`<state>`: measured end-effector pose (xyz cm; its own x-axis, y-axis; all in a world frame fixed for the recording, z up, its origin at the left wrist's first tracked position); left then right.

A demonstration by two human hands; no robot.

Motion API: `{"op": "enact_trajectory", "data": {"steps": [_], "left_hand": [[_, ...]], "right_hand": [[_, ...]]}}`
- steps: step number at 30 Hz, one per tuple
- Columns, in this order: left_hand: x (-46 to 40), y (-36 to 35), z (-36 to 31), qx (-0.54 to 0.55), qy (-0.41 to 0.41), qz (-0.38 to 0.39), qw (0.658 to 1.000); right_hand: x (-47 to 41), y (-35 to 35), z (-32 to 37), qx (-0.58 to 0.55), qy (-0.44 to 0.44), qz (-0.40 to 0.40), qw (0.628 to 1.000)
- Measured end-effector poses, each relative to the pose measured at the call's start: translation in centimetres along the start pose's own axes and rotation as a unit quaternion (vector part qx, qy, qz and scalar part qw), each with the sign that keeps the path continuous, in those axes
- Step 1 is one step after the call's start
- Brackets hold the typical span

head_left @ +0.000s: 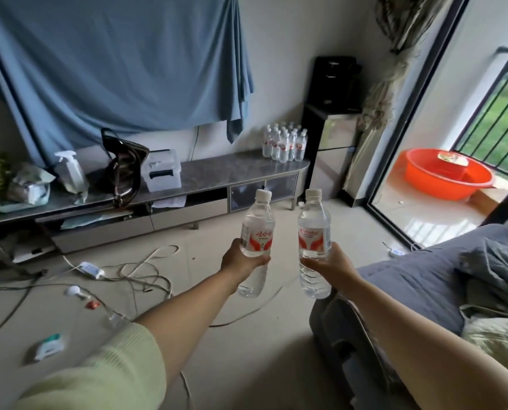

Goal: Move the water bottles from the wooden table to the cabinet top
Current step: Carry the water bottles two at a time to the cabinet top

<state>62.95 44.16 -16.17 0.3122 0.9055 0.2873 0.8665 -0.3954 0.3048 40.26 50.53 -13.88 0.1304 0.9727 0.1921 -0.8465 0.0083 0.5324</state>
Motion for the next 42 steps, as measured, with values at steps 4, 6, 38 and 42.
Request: {"op": "enact_trajectory", "data": {"steps": [4, 6, 38, 42], "left_hand": [[-5.5, -0.4, -1.4, -0.028, -0.004, 0.022, 0.999], [-8.4, -0.7, -2.5, -0.035, -0.005, 0.024, 0.999], [-58.7, 3.9, -18.5, -0.015, 0.006, 0.089, 0.996], [-64.1, 3.0, -18.3, 0.002, 0.036, 0.103, 0.994]], "right_hand": [[-5.6, 2.0, -0.8, 0.015, -0.011, 0.013, 1.0], [-8.7, 3.3, -1.1, 0.001, -0.013, 0.012, 1.0], [-56.8, 16.1, 0.4, -0.126, -0.004, -0.007, 0.992], [-61.6, 17.5, -0.6, -0.141, -0.015, -0.009, 0.99]]}}
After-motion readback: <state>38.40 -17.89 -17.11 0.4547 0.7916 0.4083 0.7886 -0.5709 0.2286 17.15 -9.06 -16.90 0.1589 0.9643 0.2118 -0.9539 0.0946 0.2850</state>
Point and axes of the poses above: each hand's wrist, its own x-axis away from the middle knuckle, its own y-axis out of the back of the hand, z = x × y, the point moved 7 cm from there along -x, towards the middle knuckle, and after that the axes turned 11 degrees about z, right-handed, at the moved point
